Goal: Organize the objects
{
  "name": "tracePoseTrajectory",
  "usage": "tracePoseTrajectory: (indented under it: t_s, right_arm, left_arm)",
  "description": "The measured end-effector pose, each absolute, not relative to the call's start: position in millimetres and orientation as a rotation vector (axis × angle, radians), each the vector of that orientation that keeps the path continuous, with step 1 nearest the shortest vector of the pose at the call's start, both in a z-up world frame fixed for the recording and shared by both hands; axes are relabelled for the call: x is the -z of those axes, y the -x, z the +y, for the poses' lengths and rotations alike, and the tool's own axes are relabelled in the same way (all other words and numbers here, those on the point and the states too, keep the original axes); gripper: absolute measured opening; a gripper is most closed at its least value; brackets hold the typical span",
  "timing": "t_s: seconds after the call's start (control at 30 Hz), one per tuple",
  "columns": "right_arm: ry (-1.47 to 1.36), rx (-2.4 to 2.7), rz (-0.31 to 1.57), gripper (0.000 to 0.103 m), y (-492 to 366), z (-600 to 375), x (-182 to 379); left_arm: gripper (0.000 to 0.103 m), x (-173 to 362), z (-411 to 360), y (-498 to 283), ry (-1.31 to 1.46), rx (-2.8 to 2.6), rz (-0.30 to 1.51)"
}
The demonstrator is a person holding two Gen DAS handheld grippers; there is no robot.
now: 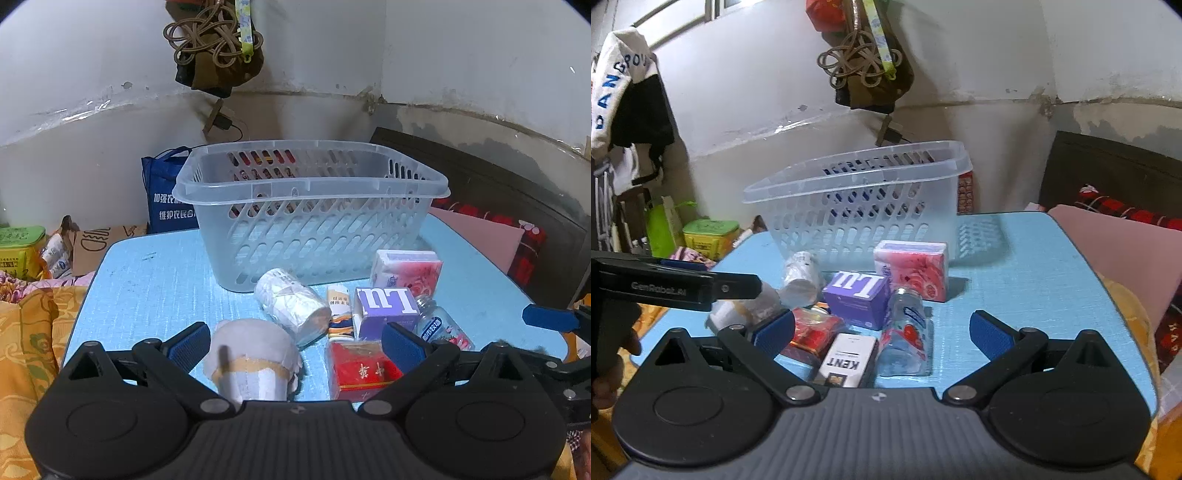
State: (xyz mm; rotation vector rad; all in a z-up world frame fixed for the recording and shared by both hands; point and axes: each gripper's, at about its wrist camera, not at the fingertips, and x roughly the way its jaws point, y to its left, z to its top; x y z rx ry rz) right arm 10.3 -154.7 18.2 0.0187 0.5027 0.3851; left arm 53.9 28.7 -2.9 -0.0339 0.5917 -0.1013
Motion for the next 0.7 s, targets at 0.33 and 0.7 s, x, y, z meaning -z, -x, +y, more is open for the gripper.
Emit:
tracePoseTrajectory:
  t_s: [0.33, 0.7]
  right_arm:
    - [-0.019, -0.389, 0.507, 0.103, -11.6, -155.8, -16.8]
    - [-0.022, -0.396, 0.512, 0.103, -12.1, -154.4, -14.7]
  left_arm:
    - [0.1, 2.6, 30.3, -54.5, 0.045, 0.105, 0.587]
    - [0.1, 3.5, 31.0, -55.9, 0.048, 0.101, 0.591]
